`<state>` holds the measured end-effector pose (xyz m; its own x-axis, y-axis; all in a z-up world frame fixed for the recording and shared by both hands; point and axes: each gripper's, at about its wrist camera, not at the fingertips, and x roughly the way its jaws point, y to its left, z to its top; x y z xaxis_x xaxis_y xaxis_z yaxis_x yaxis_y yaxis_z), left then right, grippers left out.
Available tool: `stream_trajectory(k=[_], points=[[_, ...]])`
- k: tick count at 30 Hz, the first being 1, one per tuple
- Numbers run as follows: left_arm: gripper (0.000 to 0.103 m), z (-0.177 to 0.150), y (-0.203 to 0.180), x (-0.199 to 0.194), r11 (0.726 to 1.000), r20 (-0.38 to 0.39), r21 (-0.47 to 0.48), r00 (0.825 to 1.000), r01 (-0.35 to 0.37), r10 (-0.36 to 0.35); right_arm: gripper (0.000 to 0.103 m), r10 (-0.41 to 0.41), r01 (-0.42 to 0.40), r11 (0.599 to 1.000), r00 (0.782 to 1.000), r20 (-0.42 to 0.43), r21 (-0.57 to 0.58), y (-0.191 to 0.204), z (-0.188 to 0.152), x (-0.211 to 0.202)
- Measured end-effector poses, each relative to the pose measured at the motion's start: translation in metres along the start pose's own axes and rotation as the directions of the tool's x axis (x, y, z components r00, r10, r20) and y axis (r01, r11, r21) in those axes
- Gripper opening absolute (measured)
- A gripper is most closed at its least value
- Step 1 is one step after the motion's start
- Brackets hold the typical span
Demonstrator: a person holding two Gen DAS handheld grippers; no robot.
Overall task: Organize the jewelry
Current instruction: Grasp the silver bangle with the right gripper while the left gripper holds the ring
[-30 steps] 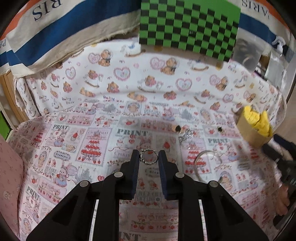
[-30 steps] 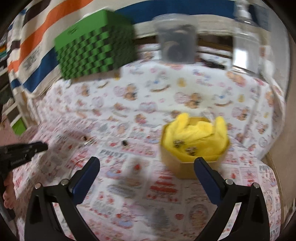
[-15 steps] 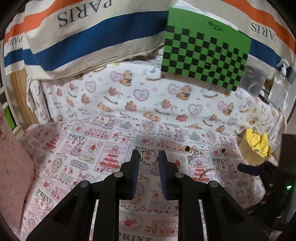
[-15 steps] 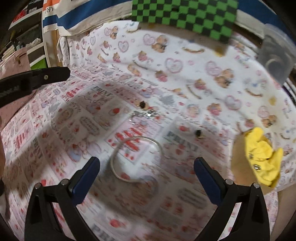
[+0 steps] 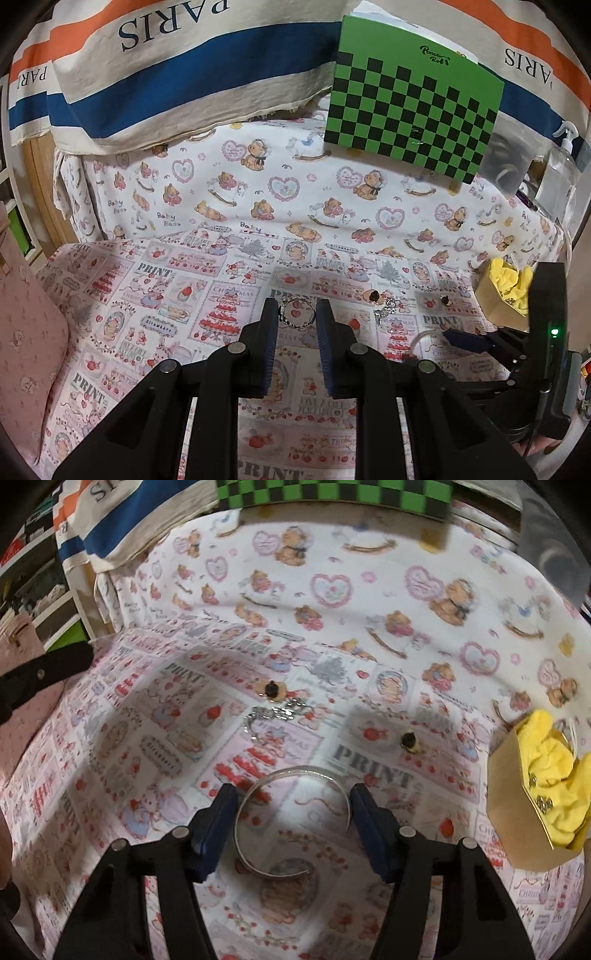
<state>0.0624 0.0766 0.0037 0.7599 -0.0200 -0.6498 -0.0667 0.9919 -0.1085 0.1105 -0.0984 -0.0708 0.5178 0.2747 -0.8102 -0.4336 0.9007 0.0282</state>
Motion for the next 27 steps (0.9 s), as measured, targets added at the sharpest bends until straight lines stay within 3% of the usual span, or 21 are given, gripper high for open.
stream_trajectory(k=[5,11,15,17,27], points=[[0.020,0.000,0.001,0.000,1.000,0.001,-0.004,1.000,-0.002,0.002,0.061,0.005,-0.007,0.998,0.999,0.035,0.058,-0.014,-0.013,-0.018],[0.020,0.000,-0.001,-0.005,1.000,0.026,-0.007,1.000,-0.008,0.009,0.061,0.024,-0.038,0.994,0.991,0.134,0.106,-0.031,-0.029,-0.058],[0.020,0.000,-0.003,-0.007,1.000,0.043,0.001,0.999,-0.016,0.016,0.061,0.023,-0.058,0.988,0.972,0.235,0.142,-0.044,-0.034,-0.083],[0.020,0.000,-0.002,-0.006,1.000,0.024,-0.007,1.000,0.013,-0.013,0.061,0.013,-0.056,0.988,0.960,0.279,0.146,-0.048,-0.034,-0.094],[0.020,-0.003,-0.014,-0.013,0.999,0.056,0.033,0.998,0.010,-0.012,0.061,0.006,-0.072,0.984,0.928,0.374,0.164,-0.064,-0.036,-0.126]])
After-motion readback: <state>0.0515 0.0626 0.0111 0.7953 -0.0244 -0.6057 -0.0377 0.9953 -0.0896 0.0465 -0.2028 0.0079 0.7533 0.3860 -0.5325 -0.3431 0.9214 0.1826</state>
